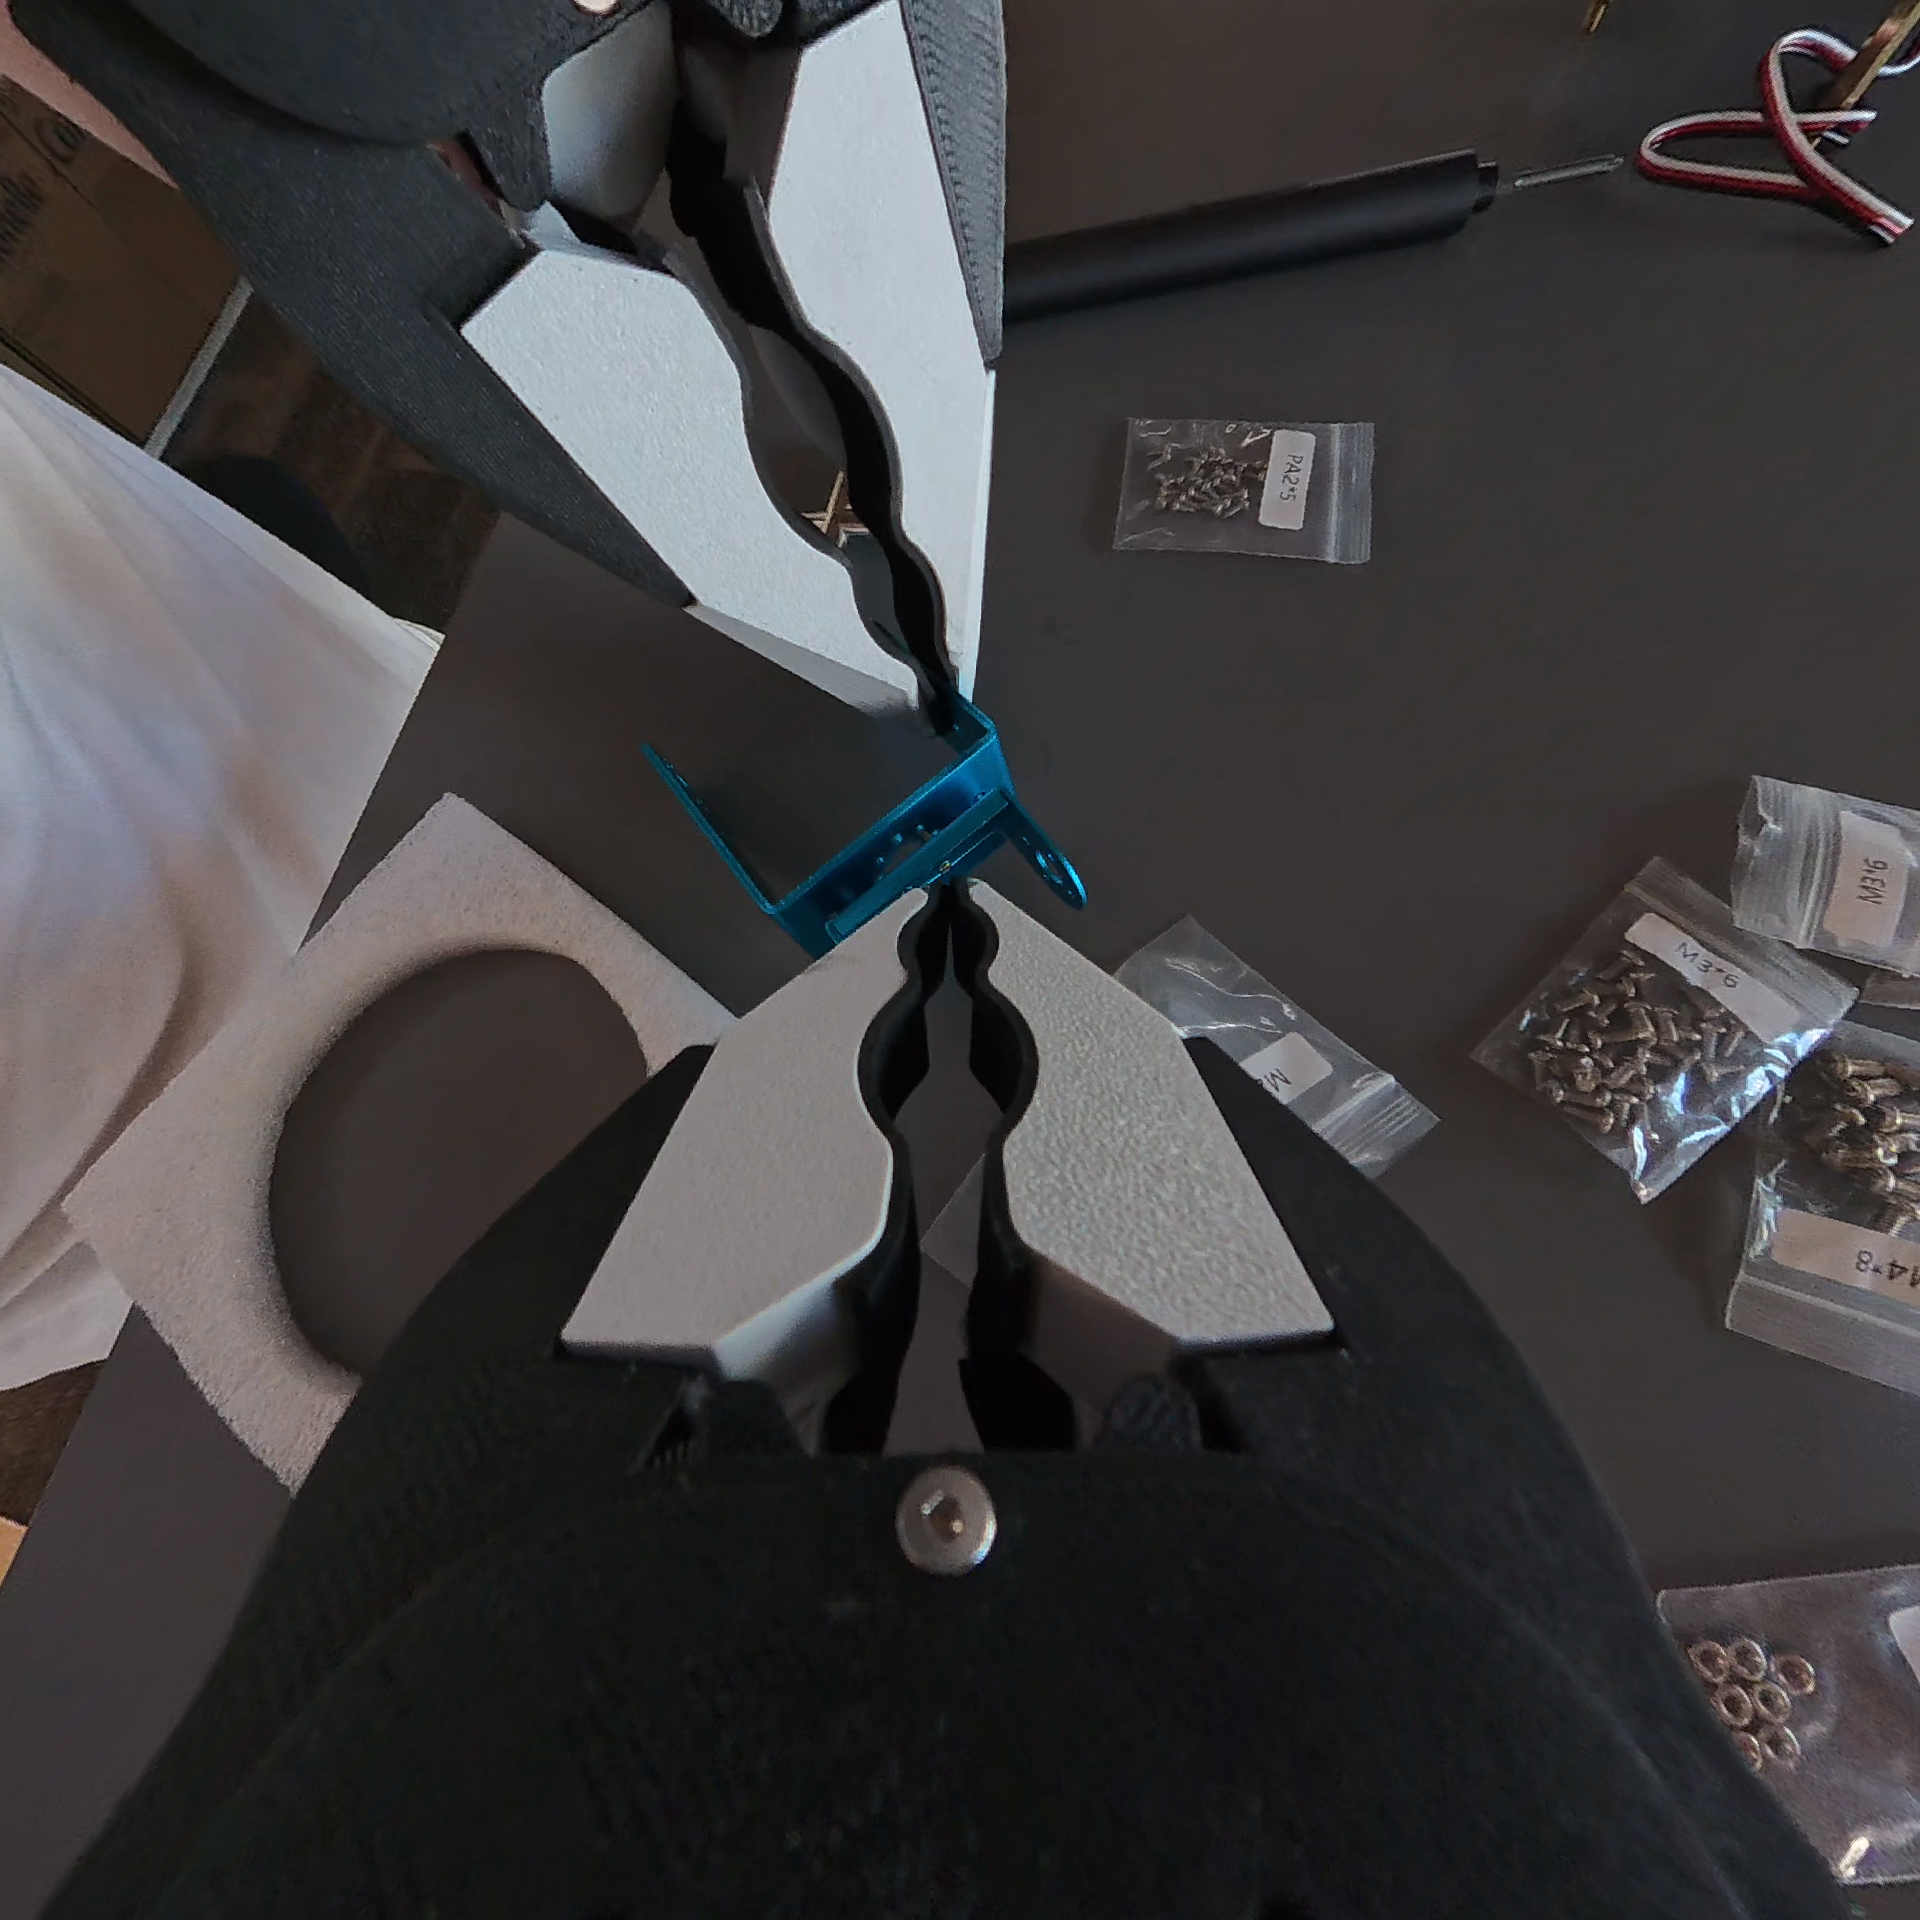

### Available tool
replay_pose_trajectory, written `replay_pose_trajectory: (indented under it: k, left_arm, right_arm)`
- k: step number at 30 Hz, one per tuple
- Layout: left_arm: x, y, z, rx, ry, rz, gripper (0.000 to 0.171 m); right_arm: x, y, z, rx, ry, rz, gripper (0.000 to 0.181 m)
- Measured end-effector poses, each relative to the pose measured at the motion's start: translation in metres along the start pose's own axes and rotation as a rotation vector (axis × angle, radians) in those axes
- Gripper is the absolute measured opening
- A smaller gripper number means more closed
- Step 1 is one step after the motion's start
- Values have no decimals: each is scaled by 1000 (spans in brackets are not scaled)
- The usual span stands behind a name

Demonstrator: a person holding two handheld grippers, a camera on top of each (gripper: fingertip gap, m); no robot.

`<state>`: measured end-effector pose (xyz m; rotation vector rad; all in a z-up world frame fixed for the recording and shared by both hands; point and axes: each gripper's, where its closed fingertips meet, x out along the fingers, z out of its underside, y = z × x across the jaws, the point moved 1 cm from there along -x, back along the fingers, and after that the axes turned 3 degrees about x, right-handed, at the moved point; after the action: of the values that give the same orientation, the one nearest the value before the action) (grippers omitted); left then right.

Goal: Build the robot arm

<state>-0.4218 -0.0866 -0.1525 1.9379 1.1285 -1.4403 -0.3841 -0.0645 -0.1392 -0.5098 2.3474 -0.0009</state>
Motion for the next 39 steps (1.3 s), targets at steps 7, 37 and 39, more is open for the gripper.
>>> replay_pose_trajectory:
  k: [7,37,39]
  left_arm:
    - [1,2,-2,17,-10,1,1]
    - [5,9,1,-1,-76,26,1]
    - [5,10,1,-3,-76,28,1]
  right_arm:
    - [4,-3,3,-27,-10,-23,0]
    - [14,-9,11,-49,-54,-45,0]
    - [14,-10,12,-39,-63,-54,0]
